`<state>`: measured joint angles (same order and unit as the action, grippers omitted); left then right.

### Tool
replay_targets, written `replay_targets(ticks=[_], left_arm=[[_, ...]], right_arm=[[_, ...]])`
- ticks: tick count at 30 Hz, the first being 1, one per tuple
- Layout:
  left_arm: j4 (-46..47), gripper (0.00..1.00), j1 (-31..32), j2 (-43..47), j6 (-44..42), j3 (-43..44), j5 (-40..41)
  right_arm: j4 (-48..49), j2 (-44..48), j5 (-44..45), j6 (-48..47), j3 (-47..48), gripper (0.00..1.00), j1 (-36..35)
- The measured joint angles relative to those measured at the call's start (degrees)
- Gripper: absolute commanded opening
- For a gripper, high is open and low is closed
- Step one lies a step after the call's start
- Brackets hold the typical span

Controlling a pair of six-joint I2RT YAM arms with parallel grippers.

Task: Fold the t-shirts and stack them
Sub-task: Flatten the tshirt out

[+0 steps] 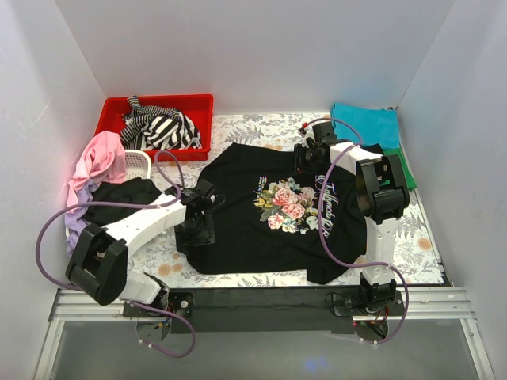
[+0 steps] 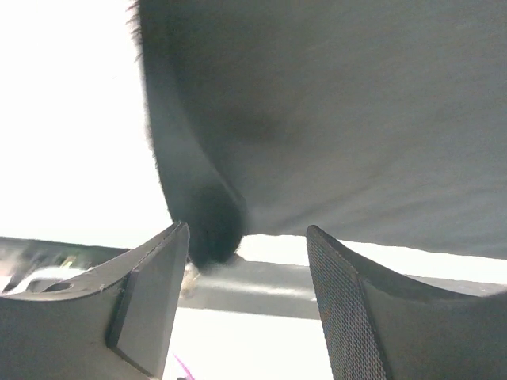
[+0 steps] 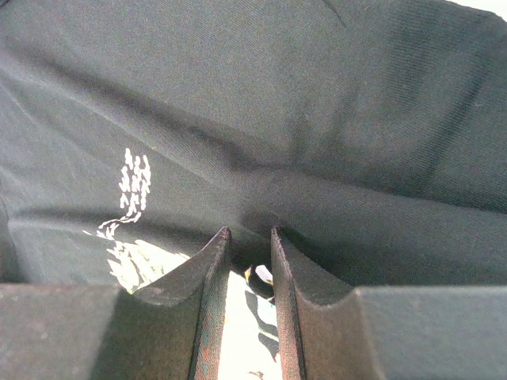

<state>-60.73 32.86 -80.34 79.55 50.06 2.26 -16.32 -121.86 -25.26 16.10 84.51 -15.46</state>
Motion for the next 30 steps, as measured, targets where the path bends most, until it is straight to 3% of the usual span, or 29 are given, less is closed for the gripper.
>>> replay_targets(ticks=[9,12,15,18,23,30], left_arm=[[-13.6,0.61,0.0,9.2,8.9,3.4,7.8],[-13.2,0.63,0.0,11.1,8.9,5.0,7.8],[-5.0,0.63,0.1,8.8,6.4,8.1,6.6],[5.9,0.63,0.2,1.7,2.7,11.5,4.2],[19.3,0.66,0.3,-20.4,-3.8,24.9,5.6],[25.8,0.66,-1.6,-39.5,-8.5,41.7,8.5]], right_arm=[[0.2,0.0,-0.2,0.0,0.0,0.34,0.0],[0.2,0.0,-0.2,0.0,-0.1,0.34,0.0],[0.2,0.0,-0.3,0.0,-0.1,0.34,0.0],[0.2,0.0,-0.6,-0.4,0.0,0.34,0.0],[0.3,0.6,0.9,-1.3,-0.8,0.34,-0.1],[0.6,6.2,3.5,-3.5,-7.8,0.35,-0.1]])
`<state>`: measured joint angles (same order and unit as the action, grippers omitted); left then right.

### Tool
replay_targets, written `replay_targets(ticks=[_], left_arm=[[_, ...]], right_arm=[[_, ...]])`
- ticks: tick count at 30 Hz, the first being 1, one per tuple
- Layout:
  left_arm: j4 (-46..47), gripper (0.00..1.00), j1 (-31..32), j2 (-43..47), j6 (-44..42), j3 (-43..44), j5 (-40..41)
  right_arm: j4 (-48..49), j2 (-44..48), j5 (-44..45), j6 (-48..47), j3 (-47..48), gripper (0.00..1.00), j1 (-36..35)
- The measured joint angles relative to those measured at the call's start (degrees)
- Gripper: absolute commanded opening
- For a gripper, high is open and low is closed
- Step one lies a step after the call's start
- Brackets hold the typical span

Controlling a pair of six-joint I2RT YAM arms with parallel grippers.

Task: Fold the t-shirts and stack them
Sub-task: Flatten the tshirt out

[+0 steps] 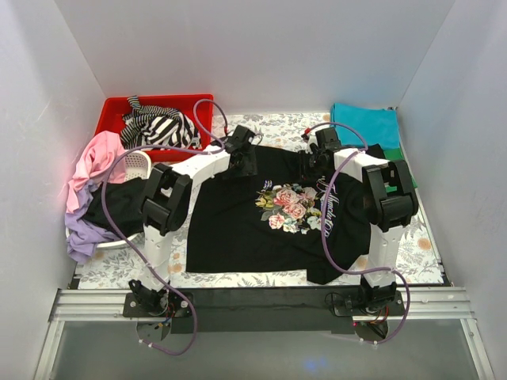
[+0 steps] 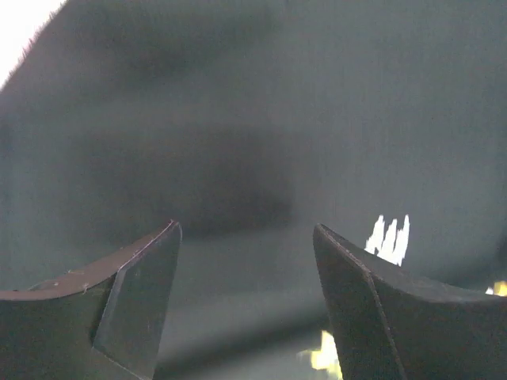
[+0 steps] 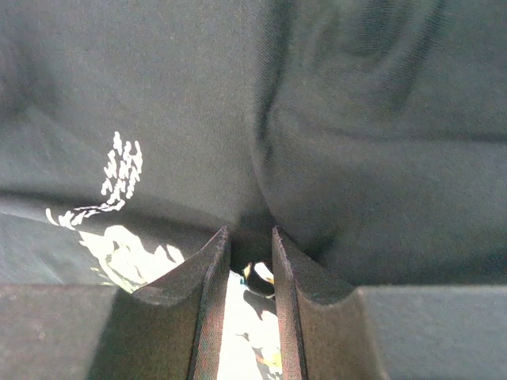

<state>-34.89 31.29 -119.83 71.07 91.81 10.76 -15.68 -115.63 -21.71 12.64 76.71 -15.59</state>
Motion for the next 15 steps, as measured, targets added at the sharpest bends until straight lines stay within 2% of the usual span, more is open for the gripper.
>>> replay_targets(ticks=[3,7,15], left_arm=[[1.0,0.67,-1.2,-4.2,-1.1,5.6,2.2],[1.8,0.67,-2.3,-5.4,-2.8,10.2,4.5],[7.1,0.68,-3.1,-9.4,-6.4,18.7,6.2]], right_arm=[[-1.0,1.8,0.8,-0.9,-0.9,0.35,0.0],[-1.2,3.8,0.2,-1.9,-1.1,0.35,0.1],[-2.1,4.4,-5.2,-5.2,2.9,0.36,0.2]])
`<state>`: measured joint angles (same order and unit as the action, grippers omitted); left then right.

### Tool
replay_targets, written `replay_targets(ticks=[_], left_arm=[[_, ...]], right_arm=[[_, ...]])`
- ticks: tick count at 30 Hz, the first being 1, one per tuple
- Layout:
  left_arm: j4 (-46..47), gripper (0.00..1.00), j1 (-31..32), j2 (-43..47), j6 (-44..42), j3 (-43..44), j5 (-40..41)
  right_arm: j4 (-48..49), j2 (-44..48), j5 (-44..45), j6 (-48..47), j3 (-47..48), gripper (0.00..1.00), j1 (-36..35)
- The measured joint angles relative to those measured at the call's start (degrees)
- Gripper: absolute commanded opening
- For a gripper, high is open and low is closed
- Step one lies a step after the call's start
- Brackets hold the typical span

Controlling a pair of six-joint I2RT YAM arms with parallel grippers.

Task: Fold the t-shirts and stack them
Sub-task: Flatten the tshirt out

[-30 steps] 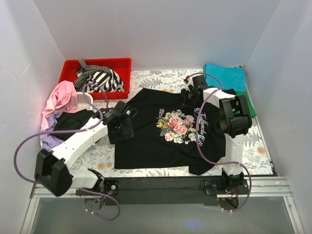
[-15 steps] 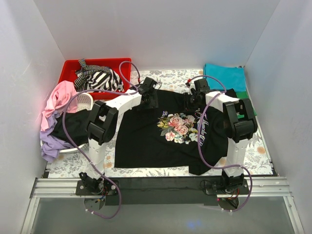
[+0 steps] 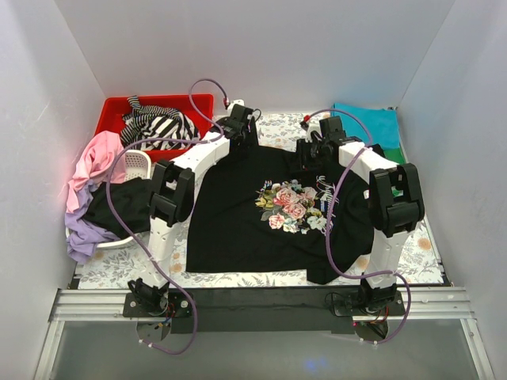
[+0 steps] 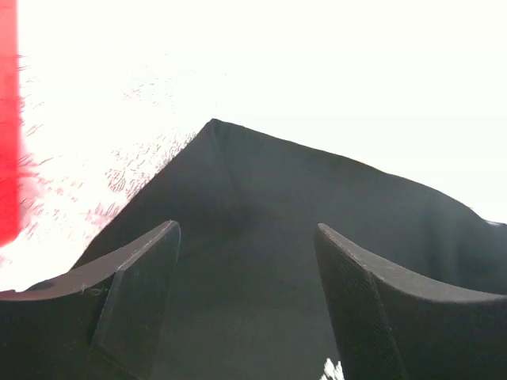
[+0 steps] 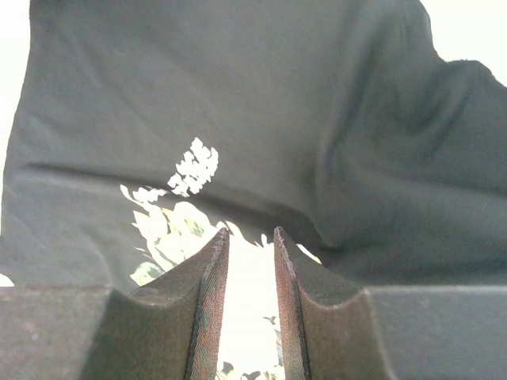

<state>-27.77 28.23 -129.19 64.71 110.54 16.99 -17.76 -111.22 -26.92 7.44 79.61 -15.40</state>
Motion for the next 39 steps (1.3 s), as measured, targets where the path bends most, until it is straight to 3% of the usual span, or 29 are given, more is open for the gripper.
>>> replay_targets(ticks=[7,16,25,28,30,35,36,39], left_arm=[[1.1,0.62,0.0,-7.0,-3.5,0.2,3.0],[4.1,0.59,0.3,-7.2,-6.9,-1.3,8.8],[4.9,0.56,0.2,-7.4,-8.2,-1.3,12.0],[5.8,0.47,0.2,-7.9,-8.7,-1.3,13.3],[6.5,0.33,0.2,-8.4,-9.0,-0.9,13.8],[7.3,0.09,0.2,-9.3,-9.7,-0.1,14.1],[7.3,0.0,0.2,-9.3,-9.8,-0.1,14.2],[7.3,0.0,0.1,-9.4,-10.2,-0.1,14.6]], right_arm=[[-0.5,1.4,0.0,-0.7,3.2,0.36,0.1],[-1.9,8.3,3.0,-1.7,3.2,0.37,1.4],[-2.0,9.2,3.5,-1.7,1.5,0.38,2.7],[-2.4,9.2,3.9,-1.7,1.0,0.38,2.7],[-2.4,9.2,4.3,-1.7,0.8,0.38,2.9],[-2.6,9.2,7.2,-1.2,0.0,0.38,4.5],[-2.7,9.2,8.1,-0.9,-0.2,0.38,5.2],[-3.0,9.2,12.2,0.4,-0.5,0.38,8.0]])
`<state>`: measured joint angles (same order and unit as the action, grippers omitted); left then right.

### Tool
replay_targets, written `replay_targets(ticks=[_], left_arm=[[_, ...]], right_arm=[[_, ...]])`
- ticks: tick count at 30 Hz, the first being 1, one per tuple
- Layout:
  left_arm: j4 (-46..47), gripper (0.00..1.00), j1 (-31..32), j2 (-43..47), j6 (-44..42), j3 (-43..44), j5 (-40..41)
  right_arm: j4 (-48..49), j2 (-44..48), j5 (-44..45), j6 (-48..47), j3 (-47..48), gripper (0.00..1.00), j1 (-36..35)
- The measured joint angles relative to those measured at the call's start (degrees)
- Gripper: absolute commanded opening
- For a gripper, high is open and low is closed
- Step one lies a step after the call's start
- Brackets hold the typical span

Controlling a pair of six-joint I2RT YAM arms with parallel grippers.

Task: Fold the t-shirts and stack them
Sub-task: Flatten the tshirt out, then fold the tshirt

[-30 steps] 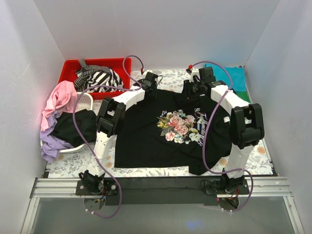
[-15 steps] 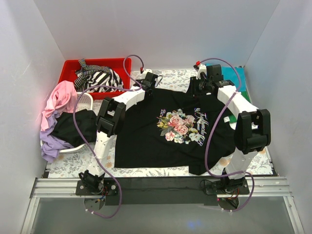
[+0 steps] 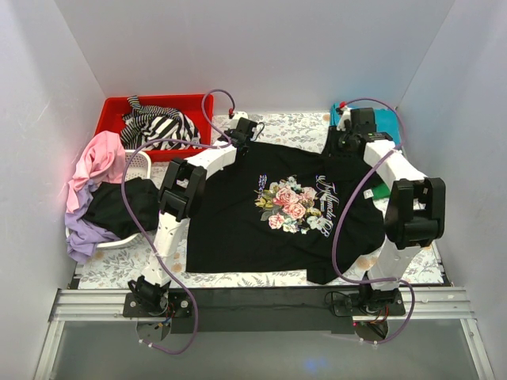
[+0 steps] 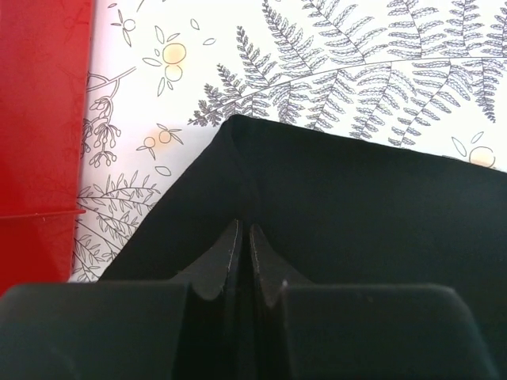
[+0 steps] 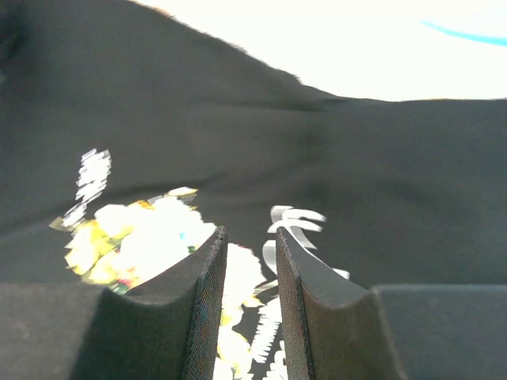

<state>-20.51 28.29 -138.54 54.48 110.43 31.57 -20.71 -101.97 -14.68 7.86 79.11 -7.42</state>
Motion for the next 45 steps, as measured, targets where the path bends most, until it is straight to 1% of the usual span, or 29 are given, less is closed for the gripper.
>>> replay_targets(ticks=[5,8,13,19,22,26,32,38,45], left_arm=[[0.0,0.0,-0.3,0.0,-0.1,0.0,0.0],[0.0,0.0,-0.6,0.3,-0.5,-0.3,-0.1],[-0.1,0.0,-1.2,1.6,-1.2,-1.9,-0.7],[-0.3,0.0,-1.6,2.9,-2.2,-2.1,-1.4],[-0.4,0.0,-1.7,3.7,-2.5,-2.1,-1.9],[-0.4,0.0,-1.7,4.9,-2.7,-2.1,-2.4],[-0.4,0.0,-1.7,5.4,-2.7,-2.1,-3.0],[-0.4,0.0,-1.7,5.4,-2.8,-2.1,-3.6],[-0.4,0.0,-1.7,5.4,-3.2,-2.1,-3.7]], right_arm=[[-1.3,-0.1,5.3,2.6,0.1,0.38,7.6],[-3.2,-1.0,7.8,3.3,1.0,0.47,11.7],[-4.9,-1.6,11.8,3.8,1.0,0.52,13.1],[-5.8,-3.5,14.4,4.0,1.0,0.53,16.1],[-6.8,-4.3,16.2,4.5,0.9,0.52,18.5],[-6.6,-4.3,16.2,5.8,0.1,0.52,21.2],[-6.5,-4.3,15.5,7.4,-2.3,0.52,22.5],[-3.9,-5.7,11.3,8.5,-2.8,0.49,23.5],[-1.7,-9.9,8.9,8.5,-2.8,0.38,23.9]])
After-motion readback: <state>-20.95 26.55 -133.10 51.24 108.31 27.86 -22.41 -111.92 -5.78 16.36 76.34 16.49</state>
